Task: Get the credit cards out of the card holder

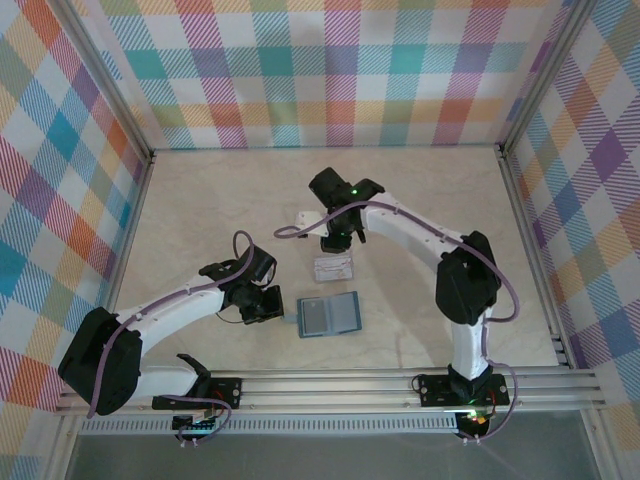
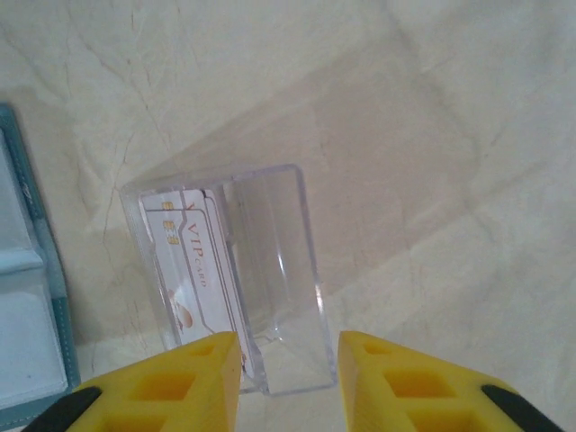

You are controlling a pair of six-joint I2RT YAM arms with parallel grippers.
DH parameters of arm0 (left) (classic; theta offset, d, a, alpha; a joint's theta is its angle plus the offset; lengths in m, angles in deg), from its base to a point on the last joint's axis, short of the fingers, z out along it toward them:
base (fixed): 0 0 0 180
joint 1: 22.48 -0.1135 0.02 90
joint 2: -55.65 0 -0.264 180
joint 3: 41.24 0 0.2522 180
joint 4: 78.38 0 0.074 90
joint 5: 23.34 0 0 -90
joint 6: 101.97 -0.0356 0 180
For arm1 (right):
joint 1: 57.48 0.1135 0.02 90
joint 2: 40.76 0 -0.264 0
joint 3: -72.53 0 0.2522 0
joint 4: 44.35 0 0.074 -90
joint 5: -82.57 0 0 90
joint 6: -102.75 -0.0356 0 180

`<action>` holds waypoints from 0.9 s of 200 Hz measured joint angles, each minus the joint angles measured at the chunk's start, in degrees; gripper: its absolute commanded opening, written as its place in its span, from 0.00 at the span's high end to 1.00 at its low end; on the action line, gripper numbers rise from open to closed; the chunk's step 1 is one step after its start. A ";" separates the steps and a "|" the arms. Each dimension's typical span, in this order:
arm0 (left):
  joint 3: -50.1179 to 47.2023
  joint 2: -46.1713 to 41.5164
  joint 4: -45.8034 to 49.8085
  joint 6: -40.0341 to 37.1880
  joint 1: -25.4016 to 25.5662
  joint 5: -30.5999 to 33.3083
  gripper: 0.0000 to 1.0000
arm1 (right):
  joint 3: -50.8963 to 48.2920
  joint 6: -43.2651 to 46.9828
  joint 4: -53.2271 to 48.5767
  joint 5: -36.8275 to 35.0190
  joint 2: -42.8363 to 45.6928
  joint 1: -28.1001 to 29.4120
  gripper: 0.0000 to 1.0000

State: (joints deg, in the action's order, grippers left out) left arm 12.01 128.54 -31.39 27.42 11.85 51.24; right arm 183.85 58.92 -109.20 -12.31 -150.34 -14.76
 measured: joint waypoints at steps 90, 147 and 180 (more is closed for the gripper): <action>4.74 4.68 -1.16 -0.04 1.68 -3.74 0.91 | -17.27 -44.87 12.92 6.82 12.55 0.04 0.70; 7.67 11.52 -3.41 -0.42 3.48 -4.70 0.94 | -30.51 -71.45 19.87 17.62 17.94 0.04 0.74; 8.04 14.49 -3.65 -1.05 3.54 -4.70 0.96 | -35.89 -80.89 24.37 22.77 18.51 0.48 0.77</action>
State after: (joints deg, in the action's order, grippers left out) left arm 20.05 143.03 -35.04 26.37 15.39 46.54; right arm 147.96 -21.97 -84.83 10.46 -131.82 -14.28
